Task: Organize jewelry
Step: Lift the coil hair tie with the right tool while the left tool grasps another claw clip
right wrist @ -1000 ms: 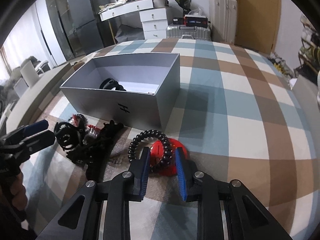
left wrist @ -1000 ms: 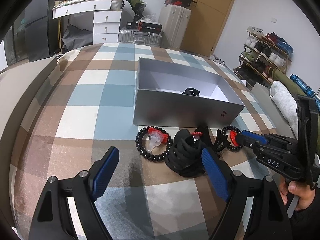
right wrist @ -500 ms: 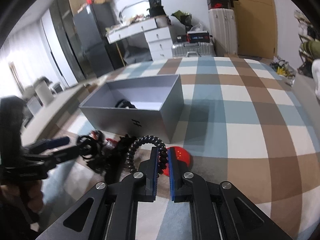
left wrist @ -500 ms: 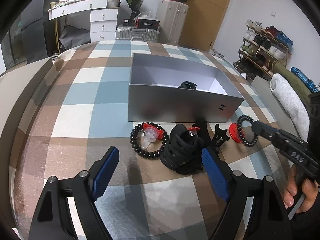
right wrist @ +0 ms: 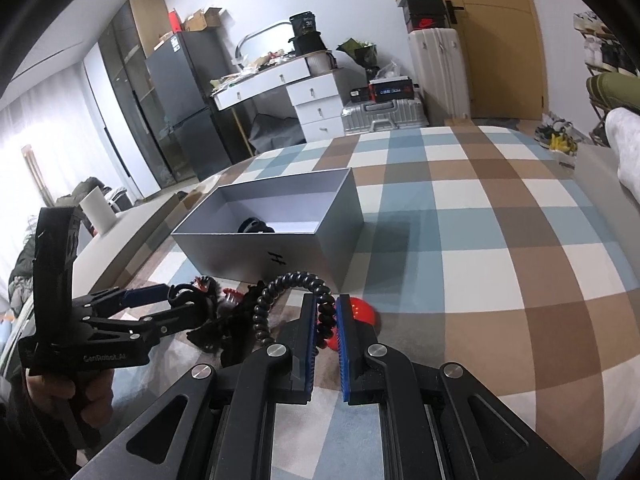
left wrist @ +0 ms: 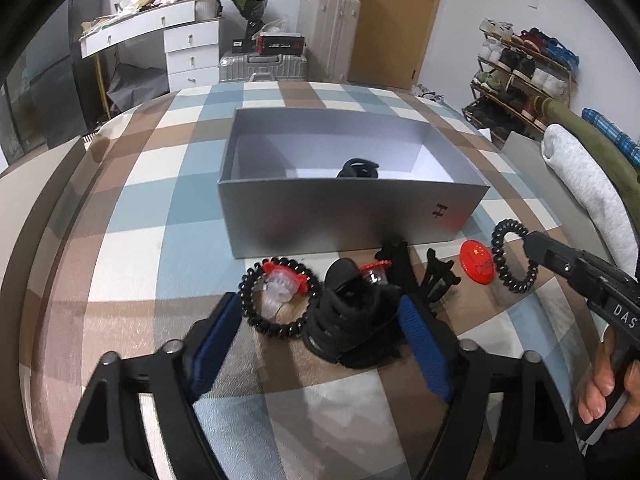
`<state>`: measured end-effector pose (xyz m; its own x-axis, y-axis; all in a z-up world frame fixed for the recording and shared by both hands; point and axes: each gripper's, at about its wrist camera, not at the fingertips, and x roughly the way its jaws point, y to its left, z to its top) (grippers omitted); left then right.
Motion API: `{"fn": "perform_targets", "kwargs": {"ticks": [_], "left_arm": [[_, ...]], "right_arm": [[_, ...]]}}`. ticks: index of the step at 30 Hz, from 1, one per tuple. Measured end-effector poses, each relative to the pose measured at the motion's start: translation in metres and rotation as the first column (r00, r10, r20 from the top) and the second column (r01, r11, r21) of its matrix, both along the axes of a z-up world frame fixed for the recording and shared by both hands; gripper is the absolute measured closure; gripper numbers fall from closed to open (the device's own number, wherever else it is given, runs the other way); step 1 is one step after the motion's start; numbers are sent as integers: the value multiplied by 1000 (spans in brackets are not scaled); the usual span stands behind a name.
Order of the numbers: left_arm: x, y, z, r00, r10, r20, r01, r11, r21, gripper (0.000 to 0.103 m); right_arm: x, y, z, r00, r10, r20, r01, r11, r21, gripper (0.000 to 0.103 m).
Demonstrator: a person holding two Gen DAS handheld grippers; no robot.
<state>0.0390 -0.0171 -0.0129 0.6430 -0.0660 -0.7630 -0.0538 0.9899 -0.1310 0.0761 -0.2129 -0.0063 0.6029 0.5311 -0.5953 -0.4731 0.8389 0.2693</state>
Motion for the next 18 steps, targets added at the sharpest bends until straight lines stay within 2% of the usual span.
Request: {"fn": "perform_targets", "kwargs": {"ticks": [3, 5, 10, 18], "left_arm": [[1, -1, 0, 1000, -15, -4, 15, 1000, -10, 45], [1, -2, 1, 1000, -15, 2, 15, 1000, -6, 49], [-1, -4, 3, 999, -36, 17, 37, 999, -33, 75], [-4, -3, 9, 998, -31, 57, 33, 999, -36, 75]], "right_arm": [[0, 1, -1, 1000, 4, -3, -4, 1000, 2, 94], [-1, 2, -1, 1000, 6, -2, -6, 1000, 0, 94], [0, 1, 0, 1000, 2, 1, -2, 1000, 6, 94], [-2, -1, 3, 1000, -4, 8, 4, 1000, 9, 94]]}}
